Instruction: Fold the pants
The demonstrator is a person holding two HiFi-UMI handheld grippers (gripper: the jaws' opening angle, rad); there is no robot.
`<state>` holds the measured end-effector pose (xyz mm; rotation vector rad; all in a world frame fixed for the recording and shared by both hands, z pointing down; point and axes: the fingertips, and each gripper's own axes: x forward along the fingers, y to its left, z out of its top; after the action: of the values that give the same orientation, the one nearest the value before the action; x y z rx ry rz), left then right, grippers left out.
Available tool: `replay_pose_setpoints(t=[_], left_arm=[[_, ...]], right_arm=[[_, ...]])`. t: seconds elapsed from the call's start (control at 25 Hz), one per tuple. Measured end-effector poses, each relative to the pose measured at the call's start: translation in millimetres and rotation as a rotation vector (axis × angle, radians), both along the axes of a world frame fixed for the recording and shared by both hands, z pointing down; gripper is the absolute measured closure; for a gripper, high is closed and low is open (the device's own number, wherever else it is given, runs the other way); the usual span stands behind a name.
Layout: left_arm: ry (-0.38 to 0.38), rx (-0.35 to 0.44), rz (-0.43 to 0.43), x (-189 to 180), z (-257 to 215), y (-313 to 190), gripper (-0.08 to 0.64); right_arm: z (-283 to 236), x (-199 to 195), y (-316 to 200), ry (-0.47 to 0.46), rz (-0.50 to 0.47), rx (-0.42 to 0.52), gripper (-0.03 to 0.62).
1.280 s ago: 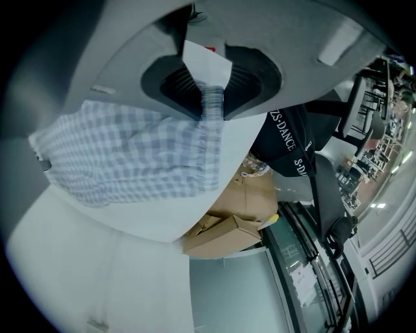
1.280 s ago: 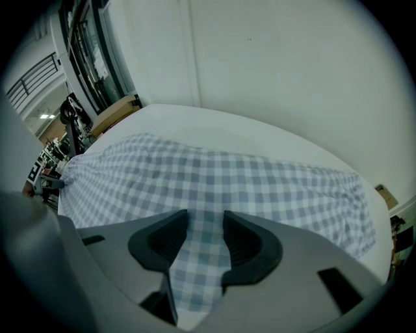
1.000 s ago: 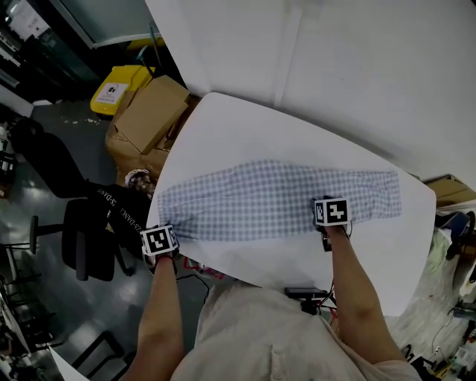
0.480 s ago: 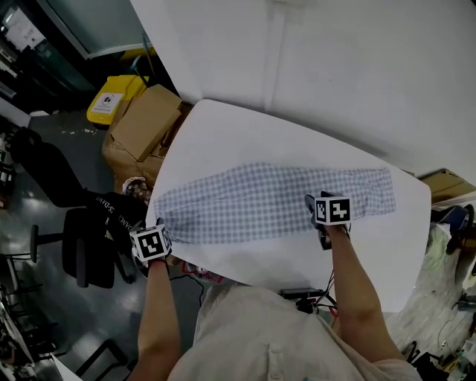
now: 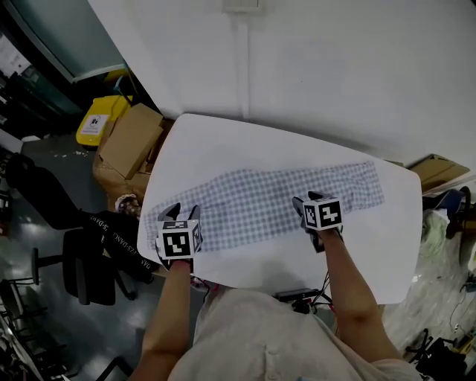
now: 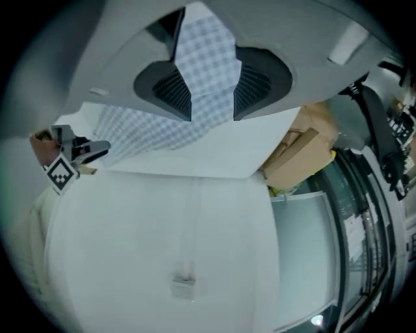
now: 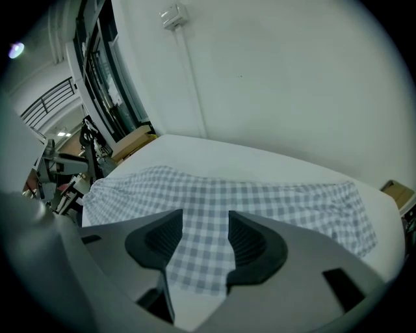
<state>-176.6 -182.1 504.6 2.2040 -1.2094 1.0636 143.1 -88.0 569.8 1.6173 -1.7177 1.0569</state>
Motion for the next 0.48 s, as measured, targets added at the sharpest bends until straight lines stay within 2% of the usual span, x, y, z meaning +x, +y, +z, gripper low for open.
replay_pose_setpoints(t=[0.24, 0.48], left_arm=[[0.069, -0.073, 0.252, 130.7, 13.3, 41.8, 0.361], [0.081, -0.115, 0.408, 219.3, 28.6, 72.3, 0.362]], right_arm=[[-8.7, 28.1, 17.8, 0.004, 0.022, 0.006, 0.367], [-13.8, 63.7, 36.9, 0.017, 0.052, 0.011, 0.367]])
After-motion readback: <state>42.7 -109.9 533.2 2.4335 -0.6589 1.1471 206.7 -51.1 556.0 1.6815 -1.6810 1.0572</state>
